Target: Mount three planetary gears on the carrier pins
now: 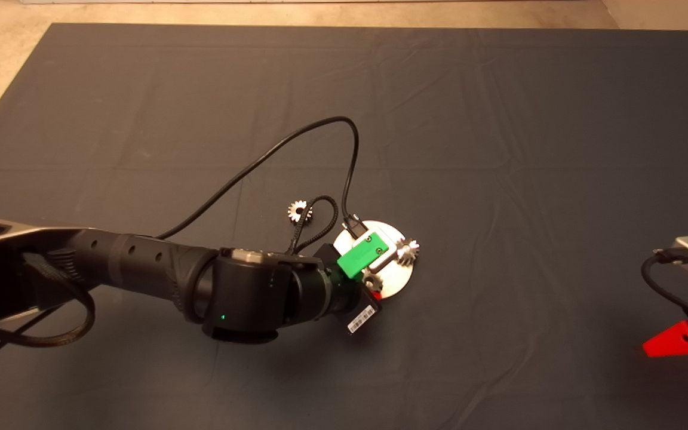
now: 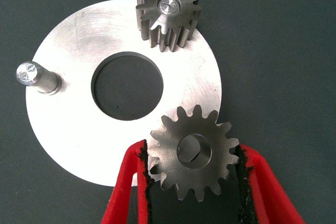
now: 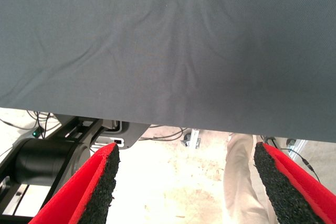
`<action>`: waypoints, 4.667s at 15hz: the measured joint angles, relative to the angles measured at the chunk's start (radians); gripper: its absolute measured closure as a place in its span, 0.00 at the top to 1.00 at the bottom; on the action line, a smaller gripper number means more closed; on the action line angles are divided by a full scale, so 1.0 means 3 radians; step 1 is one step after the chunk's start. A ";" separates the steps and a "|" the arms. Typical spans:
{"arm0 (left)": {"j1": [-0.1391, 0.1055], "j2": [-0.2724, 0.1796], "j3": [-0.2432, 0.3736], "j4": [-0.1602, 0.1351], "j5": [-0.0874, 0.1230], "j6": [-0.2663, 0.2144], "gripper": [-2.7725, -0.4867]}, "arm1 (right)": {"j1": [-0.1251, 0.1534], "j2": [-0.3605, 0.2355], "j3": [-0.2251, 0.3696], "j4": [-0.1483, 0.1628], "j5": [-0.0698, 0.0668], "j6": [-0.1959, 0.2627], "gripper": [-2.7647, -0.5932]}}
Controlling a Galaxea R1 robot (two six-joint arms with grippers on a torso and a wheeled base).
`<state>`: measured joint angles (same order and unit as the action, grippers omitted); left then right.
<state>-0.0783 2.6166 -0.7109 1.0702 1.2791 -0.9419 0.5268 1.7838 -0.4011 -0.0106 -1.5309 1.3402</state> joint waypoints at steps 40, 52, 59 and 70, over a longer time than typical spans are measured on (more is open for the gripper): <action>-0.0016 -0.0079 0.0045 0.0024 0.0096 -0.0024 0.15 | 0.0000 -0.0001 0.0003 0.0015 0.0000 -0.0001 0.60; -0.0016 -0.0077 0.0065 0.0026 0.0087 -0.0035 0.24 | 0.0000 -0.0001 0.0003 0.0015 0.0000 -0.0001 0.60; -0.0056 -0.0297 0.0093 0.0025 0.0139 -0.0035 0.28 | 0.0000 -0.0005 0.0003 0.0015 -0.0001 -0.0001 0.60; -0.0277 -0.0670 -0.0169 0.0035 0.0183 0.0002 0.43 | 0.0000 -0.0010 0.0004 0.0041 -0.0004 -0.0001 0.60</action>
<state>-0.1615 2.4155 -0.7615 1.0809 1.3340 -0.9413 0.5268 1.7809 -0.3998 0.0017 -1.5321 1.3398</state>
